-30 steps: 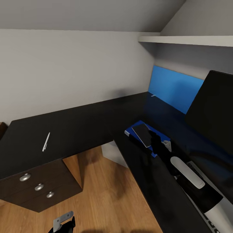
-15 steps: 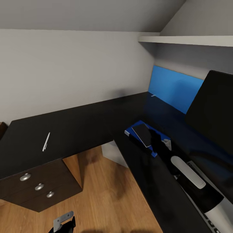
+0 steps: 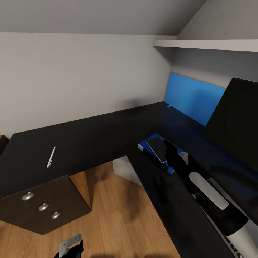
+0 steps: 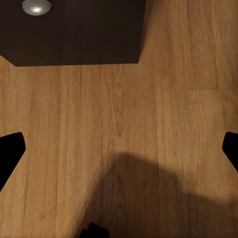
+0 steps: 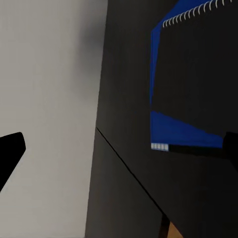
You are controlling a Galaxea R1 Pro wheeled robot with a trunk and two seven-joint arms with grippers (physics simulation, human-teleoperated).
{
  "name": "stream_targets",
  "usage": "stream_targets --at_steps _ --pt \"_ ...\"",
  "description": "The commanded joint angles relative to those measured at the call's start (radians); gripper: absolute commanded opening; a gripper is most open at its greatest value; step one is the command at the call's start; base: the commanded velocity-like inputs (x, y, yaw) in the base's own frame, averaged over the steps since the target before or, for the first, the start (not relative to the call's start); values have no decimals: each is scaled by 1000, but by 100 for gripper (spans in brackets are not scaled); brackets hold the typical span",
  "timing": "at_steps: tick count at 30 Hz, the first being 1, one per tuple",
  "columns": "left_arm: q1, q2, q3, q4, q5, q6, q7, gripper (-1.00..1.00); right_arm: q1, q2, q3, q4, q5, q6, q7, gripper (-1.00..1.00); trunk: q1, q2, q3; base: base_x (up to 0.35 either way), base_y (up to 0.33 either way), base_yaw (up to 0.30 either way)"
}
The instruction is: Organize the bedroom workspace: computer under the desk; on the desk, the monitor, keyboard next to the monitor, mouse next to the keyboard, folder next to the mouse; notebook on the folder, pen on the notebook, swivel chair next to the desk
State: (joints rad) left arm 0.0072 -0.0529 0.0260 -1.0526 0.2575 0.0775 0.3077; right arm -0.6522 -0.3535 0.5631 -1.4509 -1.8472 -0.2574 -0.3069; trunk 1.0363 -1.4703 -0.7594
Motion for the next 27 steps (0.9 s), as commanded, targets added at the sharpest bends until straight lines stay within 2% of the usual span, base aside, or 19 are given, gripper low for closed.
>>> stream_targets --at_steps 1,10,20,27 --pt "0 -1 1 -3 6 5 2 100 -1 -1 3 -1 -7 -8 -1 100 0 0 -1 0 0 0" --pt "0 -1 0 -3 6 5 2 100 -1 0 4 0 -7 -8 -1 100 0 0 0 0 0 65" --pt "0 -1 0 -3 6 5 1 100 0 17 8 4 -4 -10 -1 100 0 0 10 -18 60 183" --pt "0 0 0 -3 6 5 1 100 -1 34 9 4 47 -10 -7 100 0 0 18 -121 282 198"
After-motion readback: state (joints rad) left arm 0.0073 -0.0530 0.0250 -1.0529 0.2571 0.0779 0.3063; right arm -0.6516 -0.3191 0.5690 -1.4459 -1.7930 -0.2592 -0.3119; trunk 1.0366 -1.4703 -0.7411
